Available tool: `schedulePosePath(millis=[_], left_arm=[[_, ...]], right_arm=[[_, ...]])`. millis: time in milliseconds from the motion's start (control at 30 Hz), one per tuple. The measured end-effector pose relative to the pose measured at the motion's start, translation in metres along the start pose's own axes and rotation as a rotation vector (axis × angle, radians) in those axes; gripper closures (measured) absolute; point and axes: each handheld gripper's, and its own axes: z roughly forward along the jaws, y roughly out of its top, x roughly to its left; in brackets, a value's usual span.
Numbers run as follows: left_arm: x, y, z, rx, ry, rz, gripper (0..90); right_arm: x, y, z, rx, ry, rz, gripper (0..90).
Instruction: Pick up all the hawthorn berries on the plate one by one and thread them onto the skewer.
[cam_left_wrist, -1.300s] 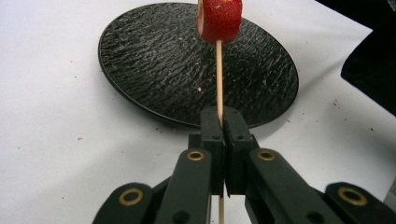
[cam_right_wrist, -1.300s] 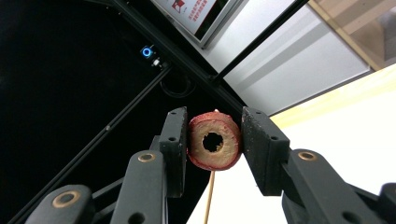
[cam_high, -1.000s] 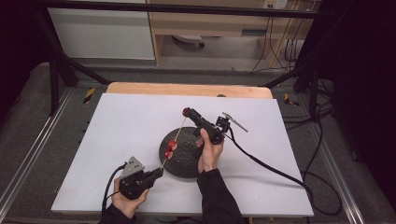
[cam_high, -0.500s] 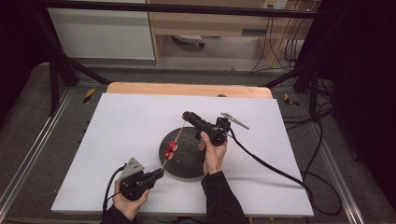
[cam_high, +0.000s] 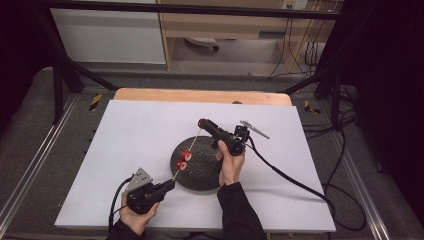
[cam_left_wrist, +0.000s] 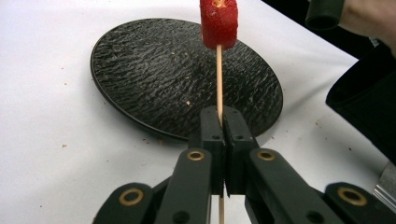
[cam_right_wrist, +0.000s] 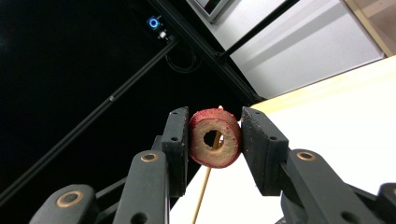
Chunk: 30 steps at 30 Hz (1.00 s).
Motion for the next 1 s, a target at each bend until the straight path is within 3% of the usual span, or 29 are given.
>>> schedulePosePath(millis=[500,633,833,1000], left_arm=[[-0.0015,0.0,-0.0008,0.003,0.018,0.0,88.8],[-0.0005,-0.0018,-0.0016,0.017,0.017,-0.008,88.8],[-0.0021,-0.0012,-0.001,0.005,0.014,-0.012,88.8],[-0.0035,-0.0041,-0.0006,-0.026,0.004,-0.04,88.8]], right_arm=[[-0.0088,-0.0031,0.0066,-0.001,-0.015,0.008,63.7],[-0.01,-0.0021,0.0066,-0.026,-0.04,-0.003,63.8],[-0.0095,-0.0005,0.0062,-0.014,-0.027,0.001,63.7],[-0.0096,-0.0058,0.0066,-0.027,0.008,0.044,63.7]])
